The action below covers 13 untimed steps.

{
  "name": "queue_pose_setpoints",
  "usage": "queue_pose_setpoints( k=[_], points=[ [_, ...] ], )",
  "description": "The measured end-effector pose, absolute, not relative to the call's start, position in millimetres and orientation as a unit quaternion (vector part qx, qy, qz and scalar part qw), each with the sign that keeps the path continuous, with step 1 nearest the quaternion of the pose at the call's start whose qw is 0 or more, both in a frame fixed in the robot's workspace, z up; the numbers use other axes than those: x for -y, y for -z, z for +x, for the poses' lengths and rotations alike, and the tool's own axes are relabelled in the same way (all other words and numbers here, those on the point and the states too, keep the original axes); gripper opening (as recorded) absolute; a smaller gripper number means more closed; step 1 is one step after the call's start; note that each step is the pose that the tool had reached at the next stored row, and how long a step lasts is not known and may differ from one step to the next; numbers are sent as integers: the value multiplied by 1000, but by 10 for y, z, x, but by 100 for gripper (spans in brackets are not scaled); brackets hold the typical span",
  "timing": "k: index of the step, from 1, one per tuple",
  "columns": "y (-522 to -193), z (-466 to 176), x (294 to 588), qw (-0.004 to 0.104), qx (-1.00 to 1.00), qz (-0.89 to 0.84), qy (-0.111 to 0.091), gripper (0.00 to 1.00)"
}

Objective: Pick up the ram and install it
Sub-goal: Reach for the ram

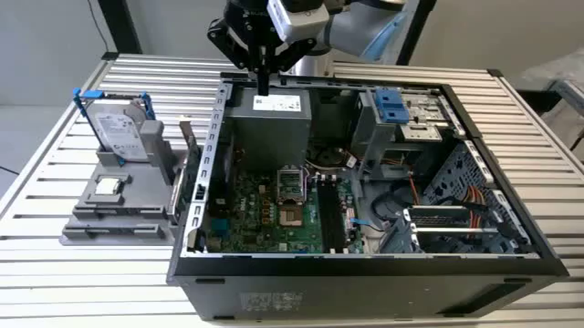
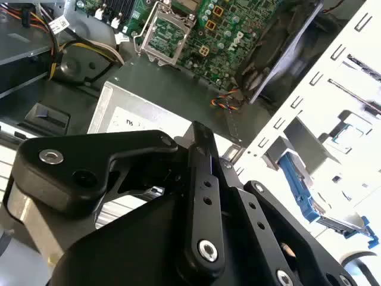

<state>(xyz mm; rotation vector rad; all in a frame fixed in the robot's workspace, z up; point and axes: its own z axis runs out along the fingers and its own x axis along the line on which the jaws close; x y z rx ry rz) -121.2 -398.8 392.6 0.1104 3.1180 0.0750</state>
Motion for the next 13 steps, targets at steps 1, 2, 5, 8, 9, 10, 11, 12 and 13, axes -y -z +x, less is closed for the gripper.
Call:
queue_pose_setpoints(
  k=[1, 2, 5, 8, 9, 10, 11, 12, 13],
  points=[
    [-3926, -1212, 3988, 10, -999, 35, -24, 0],
    [-3926, -1212, 3988, 10, -999, 35, -24, 0],
    [-3926, -1212, 3988, 10, -999, 35, -24, 0],
    [-3926, -1221, 3988, 10, -999, 35, -24, 0],
    [-3926, -1227, 3988, 10, -999, 35, -24, 0],
    [-3926, -1233, 3988, 10, -999, 35, -24, 0],
    [-3926, -1242, 3988, 10, -999, 35, -24, 0],
    [-3926, -1250, 3988, 10, -999, 35, -24, 0],
    [-3926, -1258, 3988, 10, -999, 35, -24, 0]
  ],
)
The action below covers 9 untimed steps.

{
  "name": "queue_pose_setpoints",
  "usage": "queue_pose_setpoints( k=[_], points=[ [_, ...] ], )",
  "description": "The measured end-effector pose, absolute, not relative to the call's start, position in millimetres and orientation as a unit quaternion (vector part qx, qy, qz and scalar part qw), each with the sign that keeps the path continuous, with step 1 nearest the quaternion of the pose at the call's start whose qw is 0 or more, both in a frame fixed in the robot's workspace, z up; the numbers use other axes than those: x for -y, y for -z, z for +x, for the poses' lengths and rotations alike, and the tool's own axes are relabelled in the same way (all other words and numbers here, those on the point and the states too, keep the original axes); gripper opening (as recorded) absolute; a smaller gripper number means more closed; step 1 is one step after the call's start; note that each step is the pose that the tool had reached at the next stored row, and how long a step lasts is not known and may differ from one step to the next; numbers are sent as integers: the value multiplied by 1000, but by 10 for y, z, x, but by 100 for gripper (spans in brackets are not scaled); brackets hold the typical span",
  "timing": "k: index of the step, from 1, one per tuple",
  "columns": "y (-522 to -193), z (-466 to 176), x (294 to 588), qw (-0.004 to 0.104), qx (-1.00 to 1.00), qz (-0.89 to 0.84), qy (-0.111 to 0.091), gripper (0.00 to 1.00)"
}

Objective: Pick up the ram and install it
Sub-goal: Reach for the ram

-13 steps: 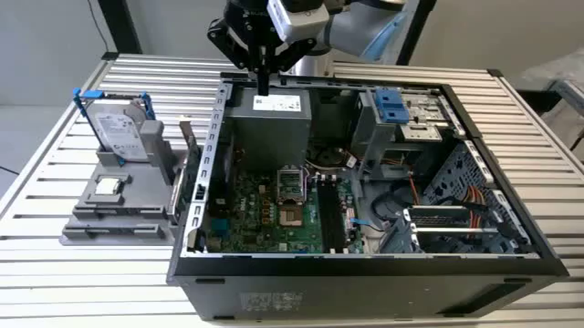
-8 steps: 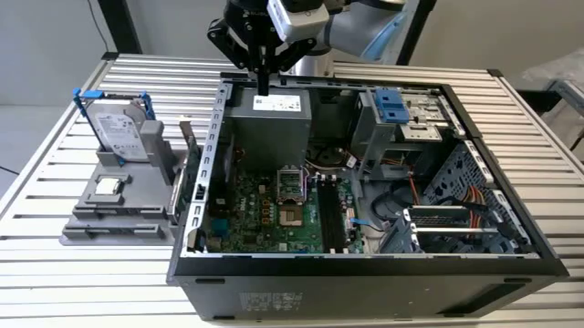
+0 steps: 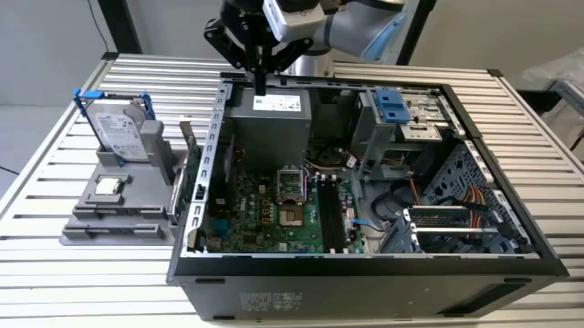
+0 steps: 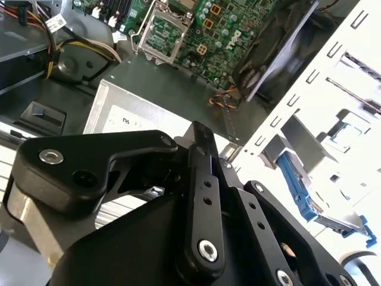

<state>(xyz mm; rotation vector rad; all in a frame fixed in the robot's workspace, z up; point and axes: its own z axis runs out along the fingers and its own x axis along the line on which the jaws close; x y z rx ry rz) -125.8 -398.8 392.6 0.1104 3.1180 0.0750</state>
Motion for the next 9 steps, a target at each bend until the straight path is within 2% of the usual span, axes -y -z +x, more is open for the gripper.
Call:
queue_pose_setpoints(
  k=[9],
  points=[
    [-3926, -1320, 3988, 10, -999, 35, -24, 0]
  ],
)
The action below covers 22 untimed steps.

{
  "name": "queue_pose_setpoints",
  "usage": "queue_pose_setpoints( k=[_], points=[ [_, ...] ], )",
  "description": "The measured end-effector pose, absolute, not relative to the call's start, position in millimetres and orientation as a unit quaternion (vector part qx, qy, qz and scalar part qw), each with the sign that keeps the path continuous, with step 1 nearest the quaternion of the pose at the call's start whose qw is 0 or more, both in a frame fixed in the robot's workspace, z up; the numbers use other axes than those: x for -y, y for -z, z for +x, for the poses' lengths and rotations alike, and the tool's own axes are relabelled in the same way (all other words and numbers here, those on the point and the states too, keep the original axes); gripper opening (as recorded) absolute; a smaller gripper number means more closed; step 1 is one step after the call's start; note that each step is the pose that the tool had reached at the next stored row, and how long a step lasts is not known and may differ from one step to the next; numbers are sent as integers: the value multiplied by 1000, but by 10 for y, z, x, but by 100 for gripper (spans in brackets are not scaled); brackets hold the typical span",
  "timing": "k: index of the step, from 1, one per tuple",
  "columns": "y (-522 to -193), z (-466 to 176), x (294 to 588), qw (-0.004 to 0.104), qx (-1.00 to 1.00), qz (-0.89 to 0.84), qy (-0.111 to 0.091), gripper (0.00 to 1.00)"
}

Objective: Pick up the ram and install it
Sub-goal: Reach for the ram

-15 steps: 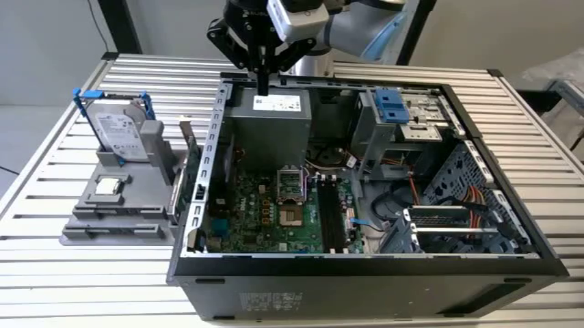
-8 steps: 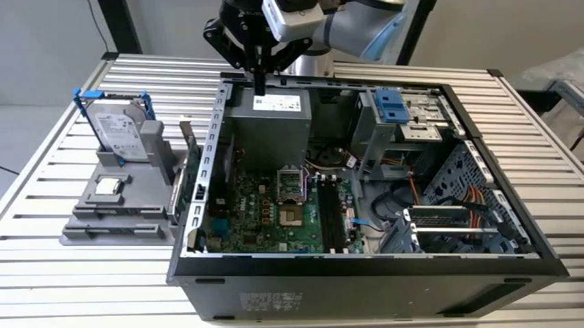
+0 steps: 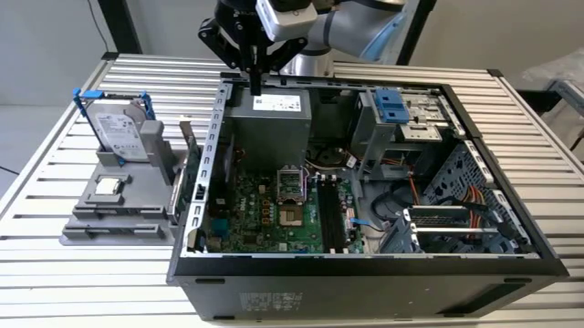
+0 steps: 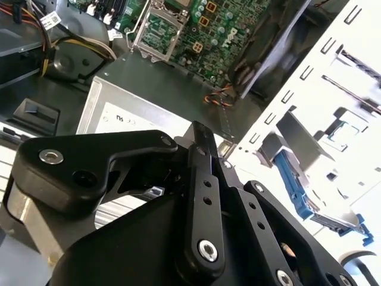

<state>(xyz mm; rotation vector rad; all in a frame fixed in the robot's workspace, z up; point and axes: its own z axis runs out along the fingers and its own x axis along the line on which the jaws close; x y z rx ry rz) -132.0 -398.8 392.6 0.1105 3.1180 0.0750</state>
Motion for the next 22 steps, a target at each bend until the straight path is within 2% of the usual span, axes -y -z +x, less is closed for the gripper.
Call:
queue_pose_setpoints(
  k=[22],
  points=[
    [-3926, -1465, 3988, 10, -999, 35, -24, 0]
  ],
)
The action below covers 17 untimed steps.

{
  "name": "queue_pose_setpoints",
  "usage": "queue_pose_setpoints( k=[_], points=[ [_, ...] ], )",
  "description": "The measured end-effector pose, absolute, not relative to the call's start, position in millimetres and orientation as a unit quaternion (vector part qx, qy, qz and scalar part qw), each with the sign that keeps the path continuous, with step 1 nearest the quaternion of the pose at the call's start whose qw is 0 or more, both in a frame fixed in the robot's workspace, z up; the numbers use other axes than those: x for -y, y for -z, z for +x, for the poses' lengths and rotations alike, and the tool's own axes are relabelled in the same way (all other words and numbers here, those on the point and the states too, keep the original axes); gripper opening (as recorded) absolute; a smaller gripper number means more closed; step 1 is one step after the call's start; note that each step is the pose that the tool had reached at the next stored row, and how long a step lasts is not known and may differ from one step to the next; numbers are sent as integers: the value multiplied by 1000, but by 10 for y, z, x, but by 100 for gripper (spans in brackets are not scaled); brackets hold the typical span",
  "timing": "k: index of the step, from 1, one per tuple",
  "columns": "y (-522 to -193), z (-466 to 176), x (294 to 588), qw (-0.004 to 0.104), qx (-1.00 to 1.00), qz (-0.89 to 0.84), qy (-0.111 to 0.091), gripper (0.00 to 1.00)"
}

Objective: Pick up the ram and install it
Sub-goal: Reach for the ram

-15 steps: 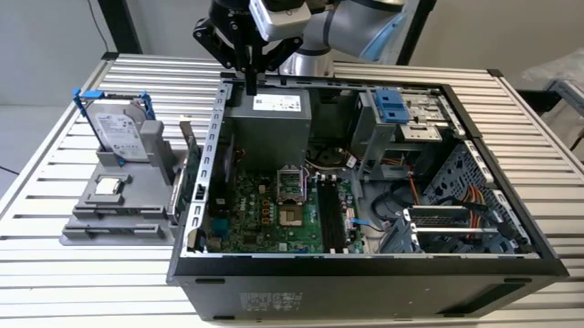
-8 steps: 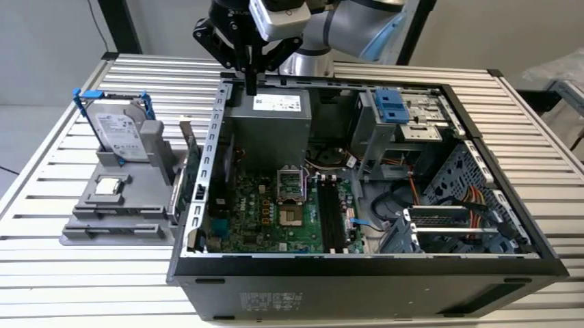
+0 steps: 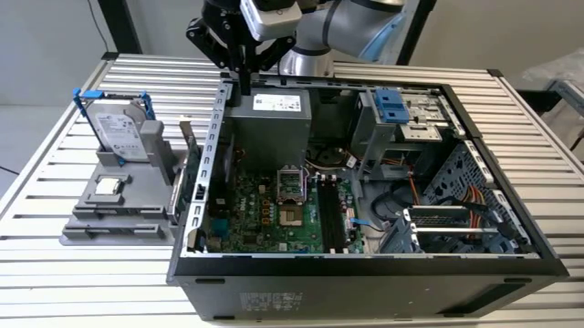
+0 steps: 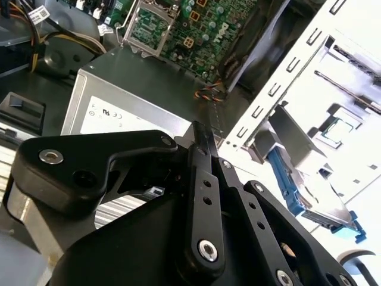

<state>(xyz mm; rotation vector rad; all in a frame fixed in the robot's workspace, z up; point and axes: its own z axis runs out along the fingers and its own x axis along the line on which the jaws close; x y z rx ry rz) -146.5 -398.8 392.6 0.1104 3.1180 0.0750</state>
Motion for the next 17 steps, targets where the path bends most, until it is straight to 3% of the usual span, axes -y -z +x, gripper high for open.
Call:
queue_pose_setpoints(
  k=[17],
  points=[
    [-3926, -1753, 3988, 5, -999, 35, -24, 0]
  ],
)
